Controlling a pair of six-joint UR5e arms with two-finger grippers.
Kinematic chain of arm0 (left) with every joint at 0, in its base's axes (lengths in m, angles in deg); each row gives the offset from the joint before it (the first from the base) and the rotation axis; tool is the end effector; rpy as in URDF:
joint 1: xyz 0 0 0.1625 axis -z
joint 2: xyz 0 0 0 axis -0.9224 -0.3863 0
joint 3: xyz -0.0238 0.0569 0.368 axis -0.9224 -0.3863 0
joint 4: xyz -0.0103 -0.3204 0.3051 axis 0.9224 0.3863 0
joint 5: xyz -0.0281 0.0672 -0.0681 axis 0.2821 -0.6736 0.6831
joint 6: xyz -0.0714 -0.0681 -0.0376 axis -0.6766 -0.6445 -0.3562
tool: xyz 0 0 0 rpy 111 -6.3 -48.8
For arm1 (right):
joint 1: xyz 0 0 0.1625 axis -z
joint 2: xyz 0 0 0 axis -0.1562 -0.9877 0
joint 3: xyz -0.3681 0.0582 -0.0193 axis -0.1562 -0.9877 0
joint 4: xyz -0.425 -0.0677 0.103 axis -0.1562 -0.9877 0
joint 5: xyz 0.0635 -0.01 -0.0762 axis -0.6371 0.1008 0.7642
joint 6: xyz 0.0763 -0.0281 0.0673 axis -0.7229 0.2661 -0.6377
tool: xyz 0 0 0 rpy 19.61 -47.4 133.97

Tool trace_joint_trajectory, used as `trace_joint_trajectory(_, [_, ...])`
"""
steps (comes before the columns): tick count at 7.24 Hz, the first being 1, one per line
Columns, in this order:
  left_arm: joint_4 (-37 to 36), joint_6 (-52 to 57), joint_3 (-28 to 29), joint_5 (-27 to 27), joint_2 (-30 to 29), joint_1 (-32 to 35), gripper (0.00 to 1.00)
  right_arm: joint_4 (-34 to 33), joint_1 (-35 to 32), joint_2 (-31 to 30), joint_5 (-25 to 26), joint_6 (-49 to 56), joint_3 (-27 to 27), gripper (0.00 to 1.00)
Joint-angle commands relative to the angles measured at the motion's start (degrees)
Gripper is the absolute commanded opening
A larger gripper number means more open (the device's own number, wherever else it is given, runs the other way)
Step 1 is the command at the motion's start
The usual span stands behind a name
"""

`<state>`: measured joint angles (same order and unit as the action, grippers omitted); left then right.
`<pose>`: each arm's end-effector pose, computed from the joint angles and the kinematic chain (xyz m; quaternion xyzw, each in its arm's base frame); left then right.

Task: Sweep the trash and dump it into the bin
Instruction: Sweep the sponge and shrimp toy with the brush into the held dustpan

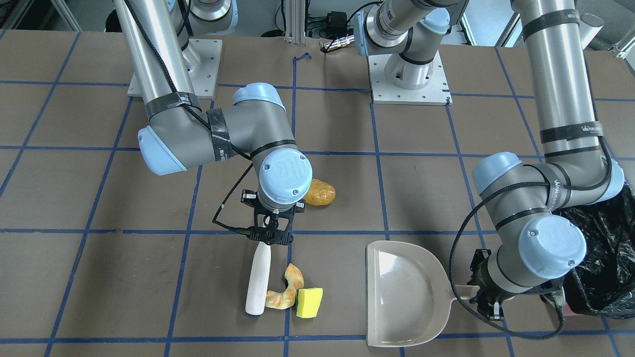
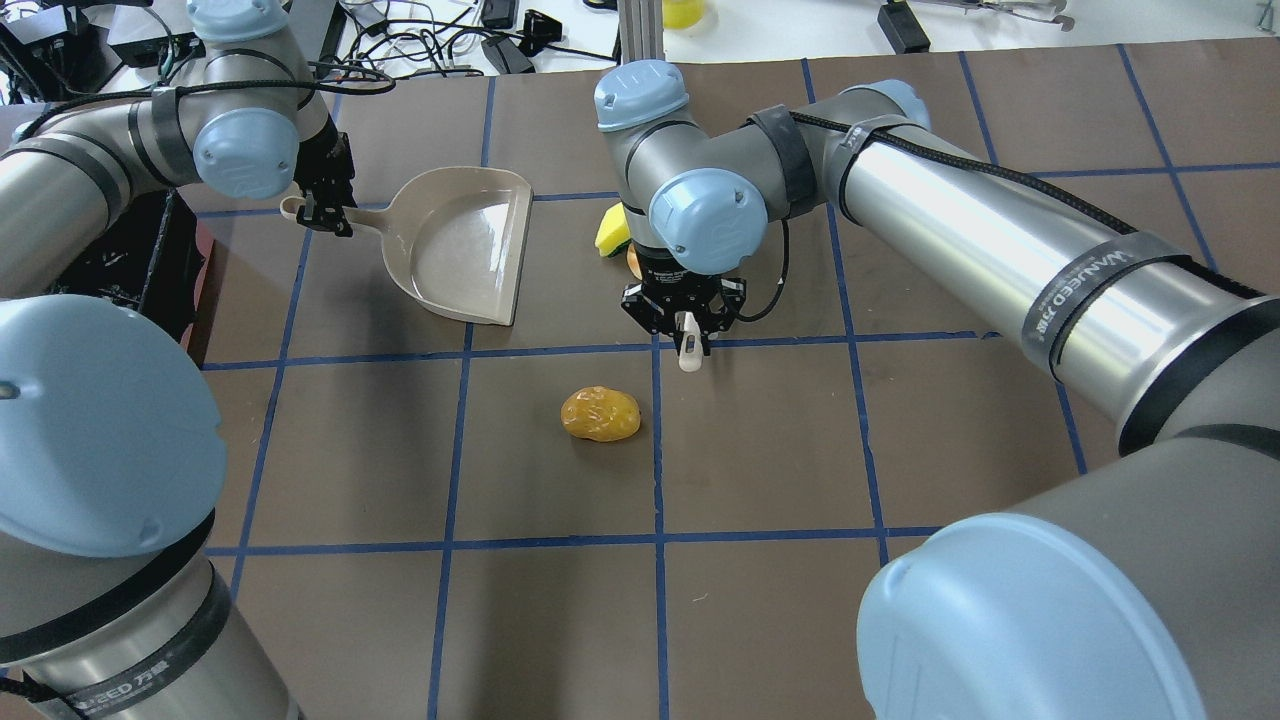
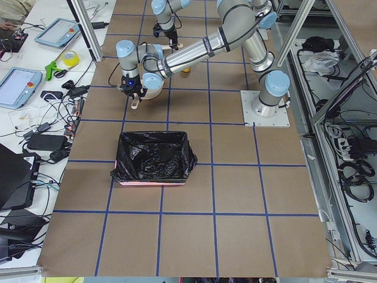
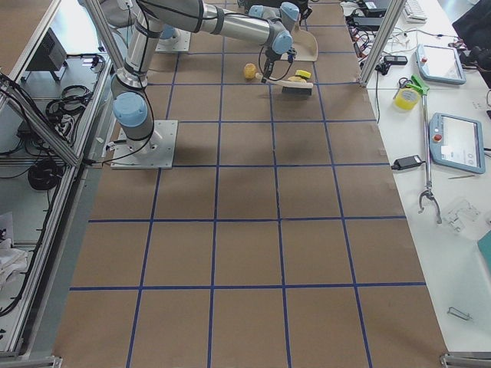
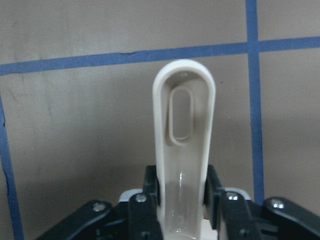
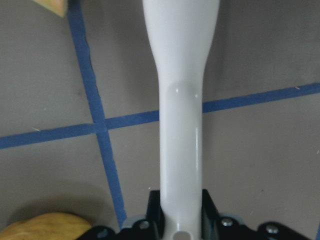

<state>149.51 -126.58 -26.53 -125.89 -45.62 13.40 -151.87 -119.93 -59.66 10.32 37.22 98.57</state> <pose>-0.0056 -0.7122 0.1776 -0.6822 0.7287 -0.0429 0.0417 0.3546 -0.5625 0.1673 -0.0623 -0.9867 -0.1297 0.0757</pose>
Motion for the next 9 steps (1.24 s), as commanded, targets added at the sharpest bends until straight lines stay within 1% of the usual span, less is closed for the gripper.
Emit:
trace_joint_trajectory(1, [0.03,-0.10,0.11,0.03,-0.01,0.00,0.00,-0.15,-2.33,2.97,-2.23,-1.29,-3.14,0.10])
trace_joint_trajectory(2, [0.03,-0.10,0.20,0.03,0.07,0.00,0.00,-0.15,-3.65,3.86,-2.23,-2.25,-4.20,0.10])
trace_joint_trajectory(4, [0.03,-0.10,0.29,0.03,-0.01,0.00,0.00,-0.41,-4.71,4.83,-4.77,-2.78,-6.40,0.10])
trace_joint_trajectory(5, [-0.06,-0.19,0.29,0.20,-0.01,0.00,0.00,-0.50,-5.85,5.71,-4.95,-3.57,-7.80,0.10])
trace_joint_trajectory(6, [-0.06,-0.19,0.29,0.20,-0.10,0.09,0.00,-0.50,-6.38,6.94,-7.91,-5.31,-9.56,0.10])
trace_joint_trajectory(7, [-0.06,-0.19,0.29,0.29,-0.10,0.09,0.00,-0.50,-7.26,8.43,-9.68,-6.38,-12.10,0.10])
trace_joint_trajectory(9, [-0.06,-0.19,0.29,0.29,-0.10,0.09,0.00,-0.50,-8.41,9.85,-10.49,-7.79,-14.49,0.09])
